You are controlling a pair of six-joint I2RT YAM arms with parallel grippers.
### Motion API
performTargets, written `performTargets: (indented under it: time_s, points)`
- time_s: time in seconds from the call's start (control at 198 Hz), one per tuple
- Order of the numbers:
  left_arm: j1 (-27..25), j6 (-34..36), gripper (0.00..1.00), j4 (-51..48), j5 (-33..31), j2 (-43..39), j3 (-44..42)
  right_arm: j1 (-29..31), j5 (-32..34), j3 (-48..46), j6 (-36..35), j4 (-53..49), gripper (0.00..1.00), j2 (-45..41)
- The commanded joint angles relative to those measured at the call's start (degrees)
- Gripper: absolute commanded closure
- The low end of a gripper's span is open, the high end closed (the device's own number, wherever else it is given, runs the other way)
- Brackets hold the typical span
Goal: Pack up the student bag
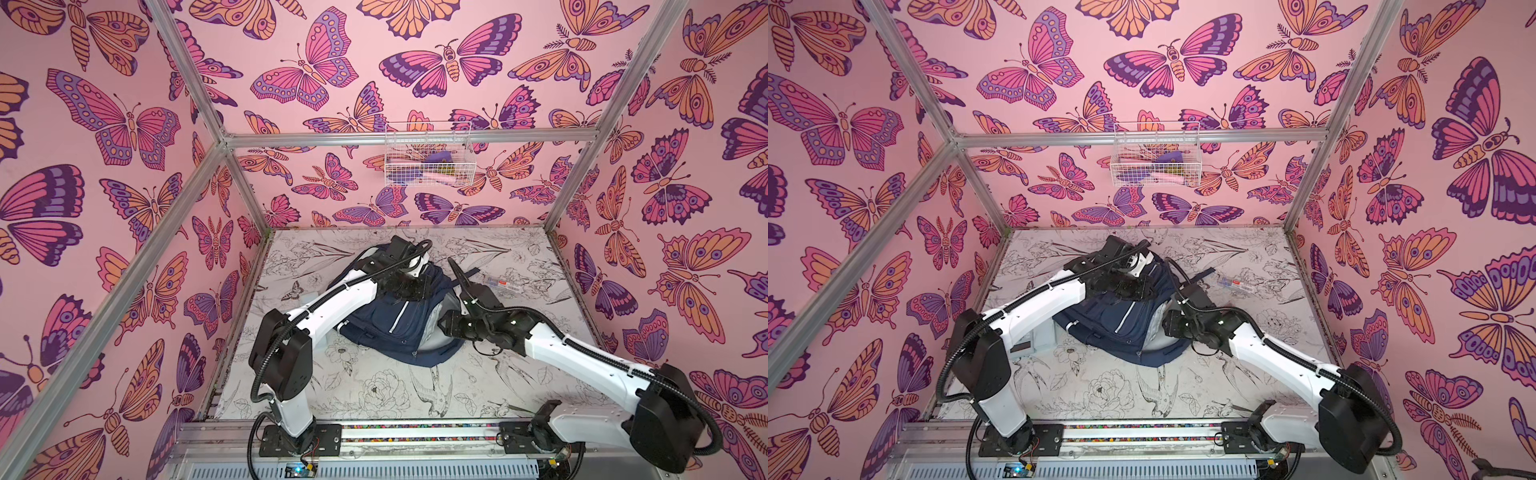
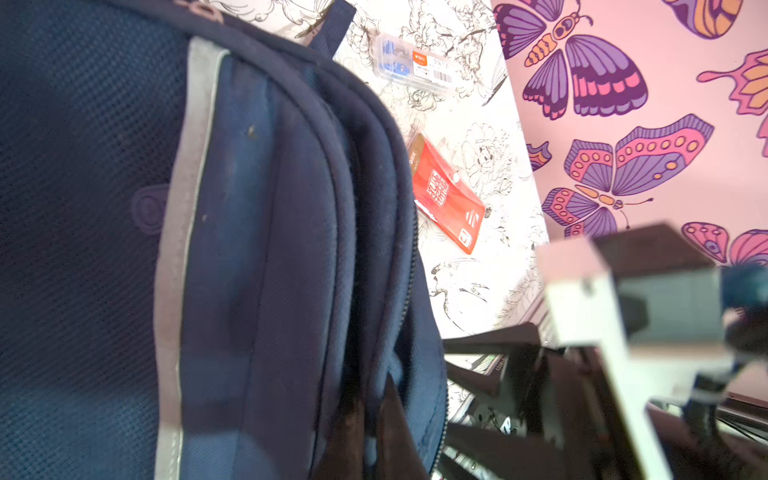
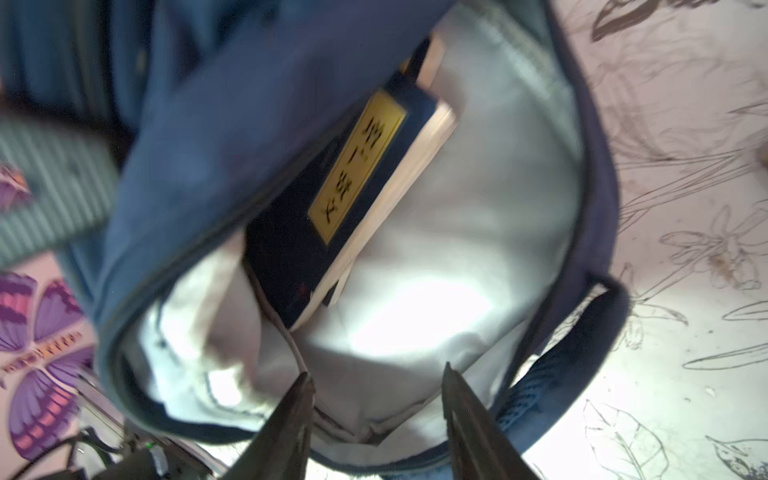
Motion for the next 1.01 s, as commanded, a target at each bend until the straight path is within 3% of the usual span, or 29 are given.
performTargets:
  time_s: [0.0,0.131,0.273,0.419,0.545,0.652,0.737,1.005]
  points:
    - [1.98,-3.05,0.88,2.63,2.83,0.56,-1.26,5.1,4.8,4.34,-3.73,-4.32,0.43,1.55]
    - [3.69,-6.16,0.59,4.3,1.59,-3.7,-5.04,12.4,12.51,7.78,-5.25,-11.06,0.42,3.76]
    - [5.69,-9.18,0.44,5.06,-1.0,-12.41,-13.26,17.44,16.6,9.3,-2.41,-16.21,0.46,4.22]
    - [7.39,-14.04,0.38,5.32,-4.02,-24.46,-25.64,20.88,17.56,7.65,0.31,-16.53,0.46,2.41]
    - [7.55,-20.15,0.31,6.71,-2.41,-32.83,-35.97,21.99,10.1,5.26,-0.67,-10.87,0.45,3.66]
    - [7.44,-22.99,0.29,8.21,0.33,-35.42,-41.48,22.23,3.14,4.3,-0.55,-6.12,0.43,6.95]
    - [7.44,-24.4,0.26,9.71,0.55,-37.22,-44.15,22.77,1.21,4.24,0.28,-3.65,0.45,9.99]
    - [7.35,-29.66,0.25,16.85,0.68,-37.58,-51.31,22.9,3.91,2.85,3.19,1.56,0.47,13.03]
